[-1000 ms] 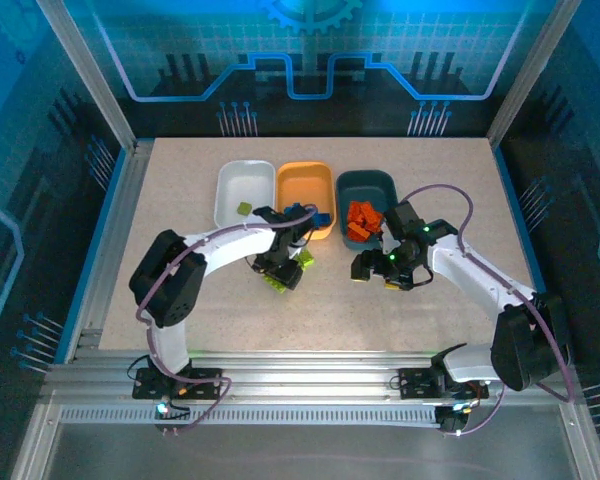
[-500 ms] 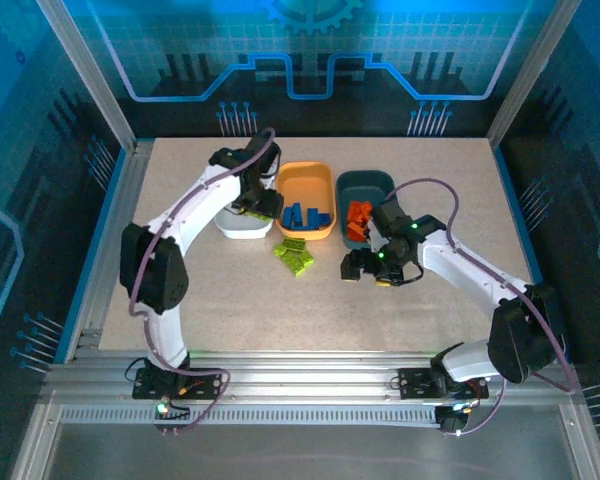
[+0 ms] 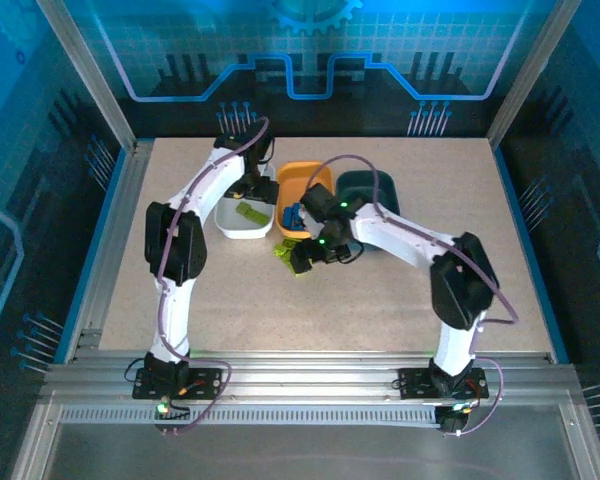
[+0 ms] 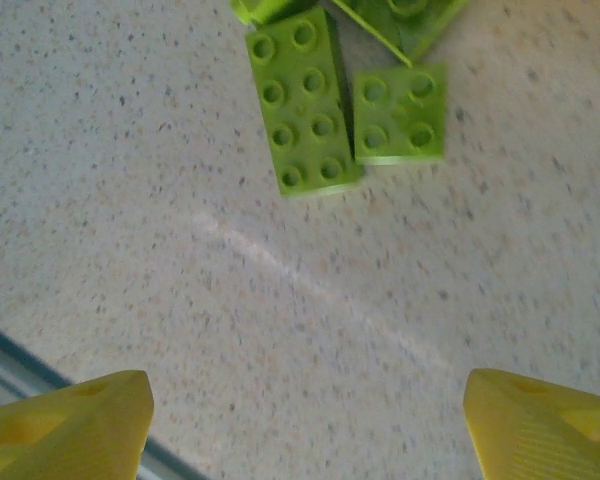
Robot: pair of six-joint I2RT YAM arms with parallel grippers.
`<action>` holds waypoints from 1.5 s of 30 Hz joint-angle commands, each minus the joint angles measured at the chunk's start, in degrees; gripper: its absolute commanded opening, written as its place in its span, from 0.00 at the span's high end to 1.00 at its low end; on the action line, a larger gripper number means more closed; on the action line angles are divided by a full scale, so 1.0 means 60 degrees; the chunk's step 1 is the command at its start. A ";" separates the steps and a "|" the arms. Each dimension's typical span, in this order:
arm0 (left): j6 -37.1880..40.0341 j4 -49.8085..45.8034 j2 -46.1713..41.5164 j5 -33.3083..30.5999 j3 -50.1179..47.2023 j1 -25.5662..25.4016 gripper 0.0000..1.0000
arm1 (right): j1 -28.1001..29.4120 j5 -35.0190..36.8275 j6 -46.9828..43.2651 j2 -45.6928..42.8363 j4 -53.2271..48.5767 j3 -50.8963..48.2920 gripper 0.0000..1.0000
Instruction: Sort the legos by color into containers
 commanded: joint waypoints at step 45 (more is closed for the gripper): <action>-0.2572 0.0660 -0.6806 0.1656 -0.6254 0.0013 0.07 | 0.1306 0.2542 -0.1399 0.3341 -0.0501 0.2125 0.71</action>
